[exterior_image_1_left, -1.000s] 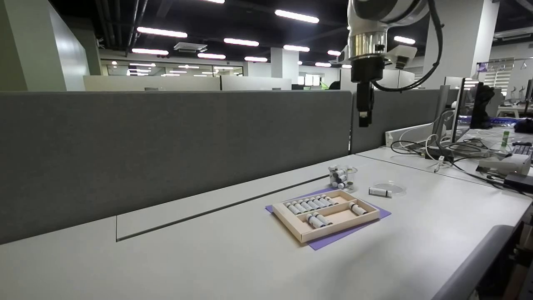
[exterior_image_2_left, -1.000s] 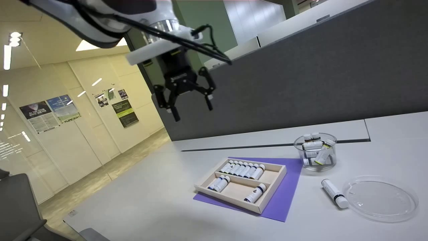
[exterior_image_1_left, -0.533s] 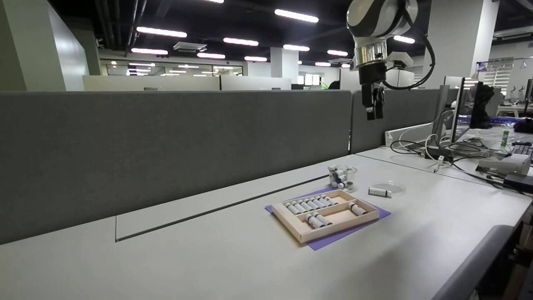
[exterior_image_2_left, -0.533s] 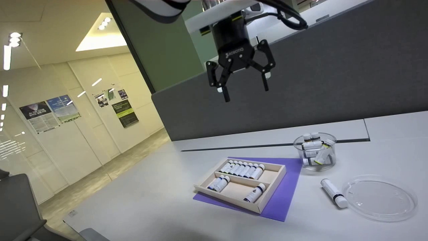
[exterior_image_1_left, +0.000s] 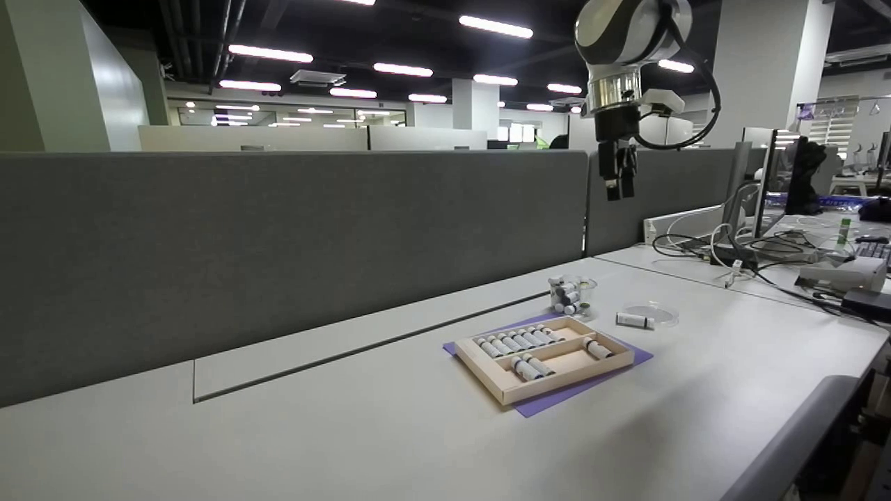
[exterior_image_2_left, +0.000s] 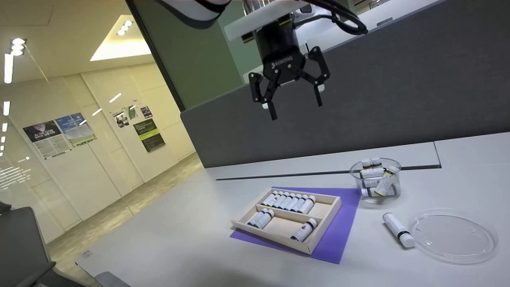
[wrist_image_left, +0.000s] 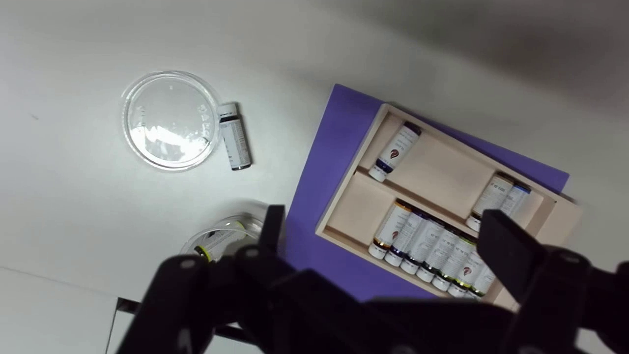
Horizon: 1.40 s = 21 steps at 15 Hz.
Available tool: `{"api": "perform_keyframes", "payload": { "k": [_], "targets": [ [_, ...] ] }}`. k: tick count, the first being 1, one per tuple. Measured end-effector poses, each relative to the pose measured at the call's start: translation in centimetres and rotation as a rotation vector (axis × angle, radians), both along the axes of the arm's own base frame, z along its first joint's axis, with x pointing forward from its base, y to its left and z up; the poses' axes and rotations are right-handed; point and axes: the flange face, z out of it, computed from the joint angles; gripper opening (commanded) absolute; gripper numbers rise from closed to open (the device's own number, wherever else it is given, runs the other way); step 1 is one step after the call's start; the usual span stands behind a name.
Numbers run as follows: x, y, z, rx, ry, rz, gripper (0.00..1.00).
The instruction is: Pick up the bottle and put it in the bowl
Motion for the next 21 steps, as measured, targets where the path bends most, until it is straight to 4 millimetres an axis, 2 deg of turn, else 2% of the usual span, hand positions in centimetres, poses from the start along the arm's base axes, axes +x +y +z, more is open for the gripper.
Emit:
{"api": "perform_keyframes", "payload": {
  "k": [2, 4, 8, 11, 14, 16, 18, 21],
  "targets": [
    [0.3, -1.2, -0.8, -0.019, -0.029, -0.003, 1.00],
    [0.4, -3.3, -2.3, -0.050, -0.059, 0.046, 1.00],
    [0.1, -8.5, -7.1, -0.106, -0.099, 0.126, 1.00],
    [-0.3, -11.3, -11.2, -0.099, -0.086, 0.183, 1.00],
    [-0.3, -12.3, -15.1, -0.087, -0.055, 0.215, 1.00],
    [0.1, -12.8, -17.2, -0.099, -0.014, 0.167, 1.00],
    [0.6, -13.1, -18.1, -0.106, -0.001, 0.148, 1.00],
    [0.9, -13.2, -18.0, -0.110, -0.001, 0.144, 1.00]
  ]
}}
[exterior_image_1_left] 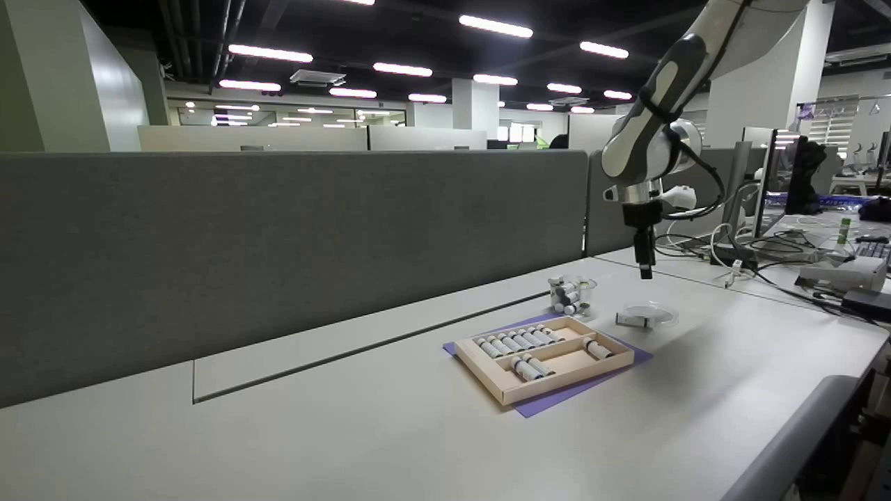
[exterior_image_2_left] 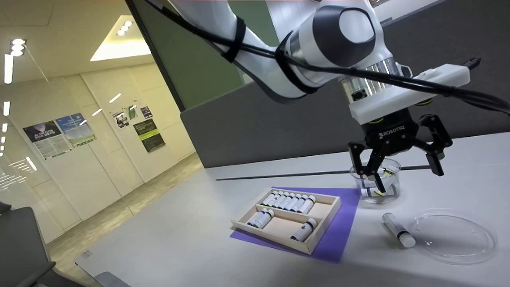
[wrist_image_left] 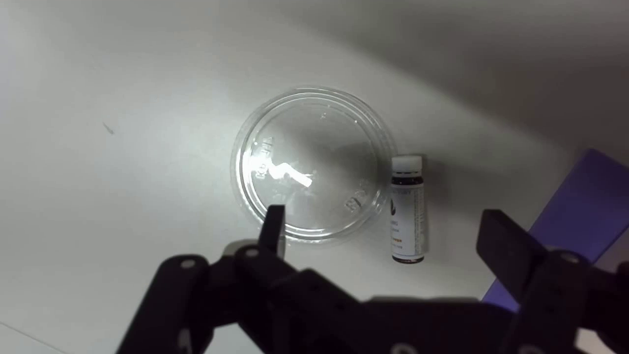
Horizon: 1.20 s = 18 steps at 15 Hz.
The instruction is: Pick up the bottle and put it in the bowl
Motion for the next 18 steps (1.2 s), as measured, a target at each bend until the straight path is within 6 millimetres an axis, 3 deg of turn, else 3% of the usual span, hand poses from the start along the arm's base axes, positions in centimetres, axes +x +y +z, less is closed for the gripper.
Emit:
{"api": "perform_keyframes", "payload": {
  "k": [4, 13, 18],
  "targets": [
    [-0.1, 0.1, -0.6, 0.012, 0.009, -0.001, 1.00],
    [-0.2, 1.3, -7.7, 0.047, -0.043, 0.000, 1.00],
    [1.1, 2.9, -8.5, 0.037, -0.128, 0.043, 1.00]
  ]
}}
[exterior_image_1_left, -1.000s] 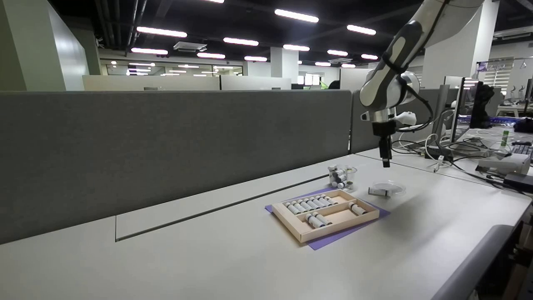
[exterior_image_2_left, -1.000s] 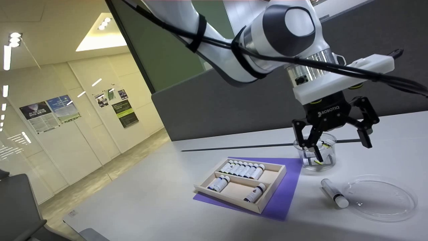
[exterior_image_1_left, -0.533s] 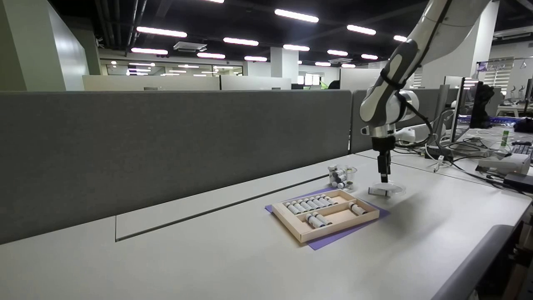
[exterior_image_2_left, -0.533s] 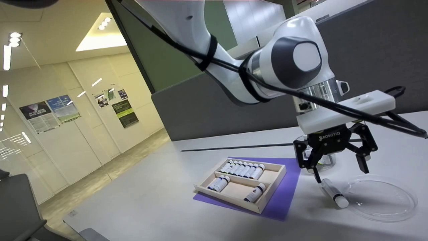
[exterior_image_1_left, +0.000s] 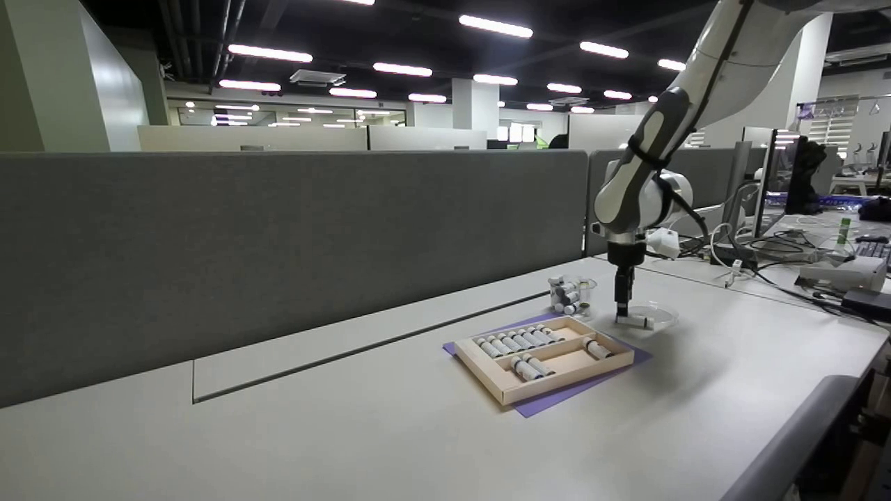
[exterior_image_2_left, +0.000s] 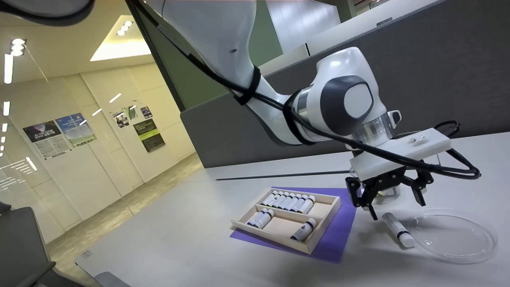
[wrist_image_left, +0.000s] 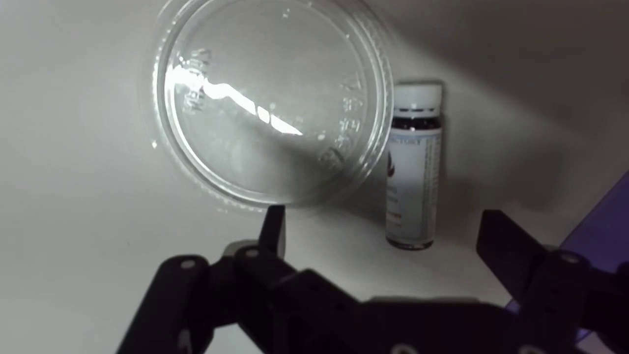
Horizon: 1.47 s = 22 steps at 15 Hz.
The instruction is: Pick up the bottle and put it in the bowl
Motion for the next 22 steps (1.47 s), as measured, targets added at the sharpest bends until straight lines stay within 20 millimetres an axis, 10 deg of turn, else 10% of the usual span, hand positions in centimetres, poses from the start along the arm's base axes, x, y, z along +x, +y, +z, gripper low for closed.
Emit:
{"api": "perform_keyframes", "payload": {
  "k": [8, 9, 19, 22],
  "targets": [
    [0.3, 1.9, -1.4, 0.050, -0.022, 0.043, 1.00],
    [0.2, 2.0, -1.7, 0.061, -0.021, 0.044, 0.75],
    [-0.3, 0.9, -2.2, 0.105, 0.055, -0.040, 0.07],
    [-0.4, 0.0, -1.8, 0.083, 0.105, -0.085, 0.05]
  ]
}}
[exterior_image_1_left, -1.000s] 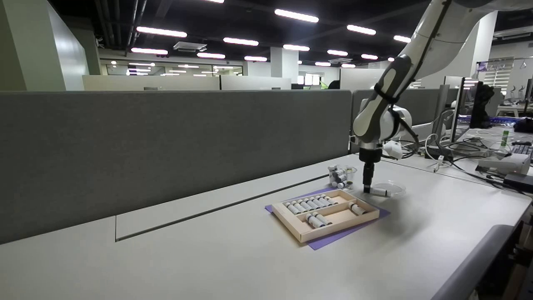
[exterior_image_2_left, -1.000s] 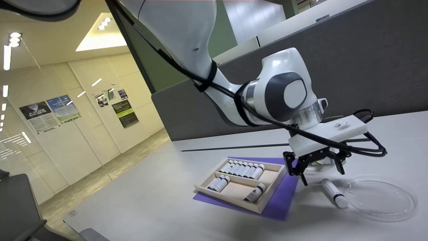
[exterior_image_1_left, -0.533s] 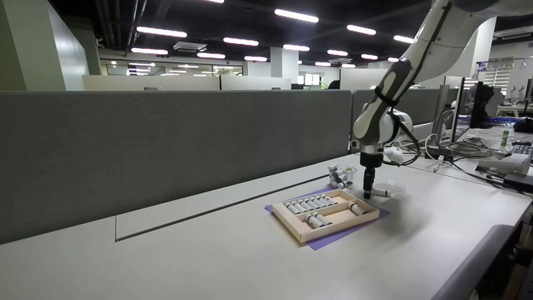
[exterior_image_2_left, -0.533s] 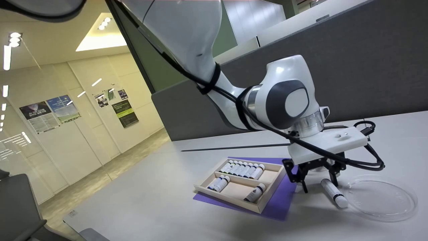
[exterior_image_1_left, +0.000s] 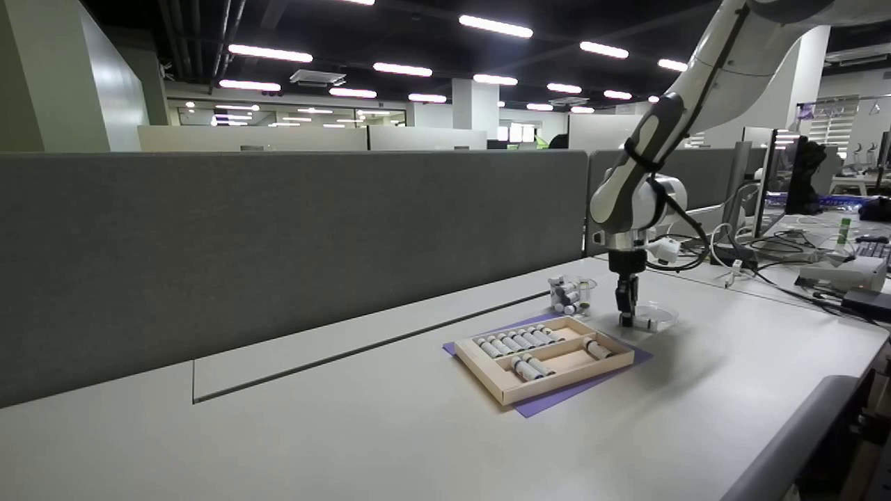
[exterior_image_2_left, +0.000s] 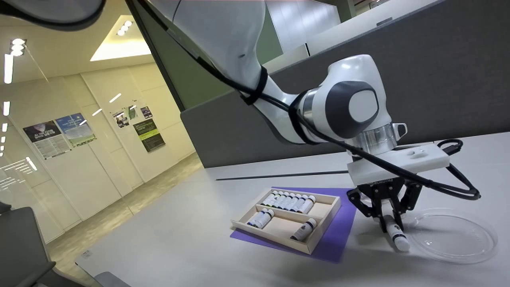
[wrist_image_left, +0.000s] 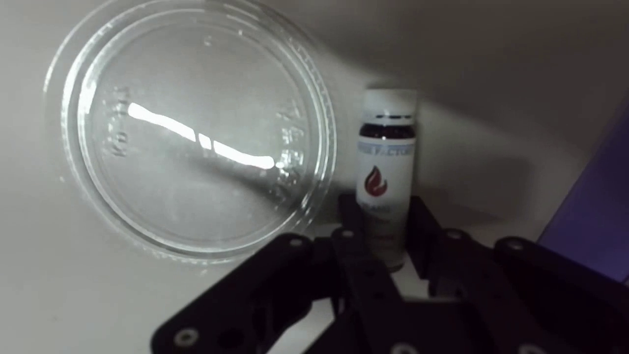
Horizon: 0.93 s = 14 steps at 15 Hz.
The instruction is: Pick up the bottle and put it in the bowl
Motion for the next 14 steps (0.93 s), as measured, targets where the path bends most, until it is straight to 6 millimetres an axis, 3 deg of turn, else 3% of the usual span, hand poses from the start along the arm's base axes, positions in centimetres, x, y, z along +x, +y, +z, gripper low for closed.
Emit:
{"api": "perform_keyframes", "payload": {
  "k": [3, 7, 11, 14],
  "targets": [
    [0.0, -0.6, 0.6, -0.047, 0.085, -0.047, 0.05],
    [1.5, -0.3, 2.5, -0.124, 0.084, -0.148, 0.05],
    [3.3, 1.1, 4.8, -0.136, 0.072, -0.264, 0.05],
    [4.4, 3.4, 6.2, -0.105, 0.102, -0.348, 0.05]
  ]
}}
